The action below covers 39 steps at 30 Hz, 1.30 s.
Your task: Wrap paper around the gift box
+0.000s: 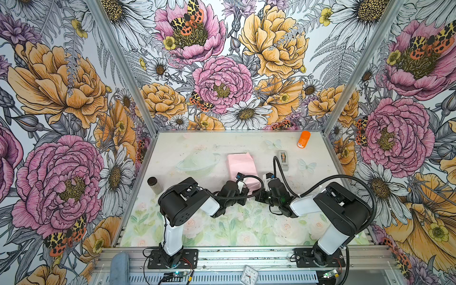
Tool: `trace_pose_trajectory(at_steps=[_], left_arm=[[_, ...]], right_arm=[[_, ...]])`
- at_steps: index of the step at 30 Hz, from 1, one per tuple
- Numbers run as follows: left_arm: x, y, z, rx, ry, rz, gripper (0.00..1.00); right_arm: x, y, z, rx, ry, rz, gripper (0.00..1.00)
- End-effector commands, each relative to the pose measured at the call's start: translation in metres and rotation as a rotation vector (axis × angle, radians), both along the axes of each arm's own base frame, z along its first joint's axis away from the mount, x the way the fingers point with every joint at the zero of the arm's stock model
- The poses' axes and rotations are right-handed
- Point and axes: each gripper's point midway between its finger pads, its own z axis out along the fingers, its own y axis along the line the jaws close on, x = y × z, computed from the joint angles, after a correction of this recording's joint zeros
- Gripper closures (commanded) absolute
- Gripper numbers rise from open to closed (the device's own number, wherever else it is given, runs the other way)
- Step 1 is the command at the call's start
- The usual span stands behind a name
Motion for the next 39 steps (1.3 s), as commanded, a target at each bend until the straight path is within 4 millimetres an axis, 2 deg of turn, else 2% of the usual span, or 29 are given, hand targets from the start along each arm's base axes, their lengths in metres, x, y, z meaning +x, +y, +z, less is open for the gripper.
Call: trace_pose_trajectory(at_steps=[1, 11, 25, 31, 39], left_arm=[[-0.004, 0.016, -0.024, 0.092, 0.052, 0.035, 0.91], [-0.004, 0.014, -0.023, 0.091, 0.050, 0.031, 0.91], [-0.004, 0.013, -0.023, 0.091, 0.051, 0.029, 0.91], [-0.004, 0.014, -0.023, 0.090, 0.049, 0.031, 0.91], [-0.004, 0.013, -0.024, 0.093, 0.050, 0.030, 0.91]], right_arm=[[-0.008, -0.021, -0.027, -0.106, 0.070, -0.019, 1.00], [0.000, -0.018, -0.010, -0.106, 0.022, -0.006, 1.00], [0.013, -0.023, -0.010, -0.121, 0.015, -0.019, 1.00], [0.006, -0.021, -0.021, -0.112, 0.049, -0.004, 1.00], [-0.016, -0.014, -0.028, -0.114, 0.080, 0.036, 1.00]])
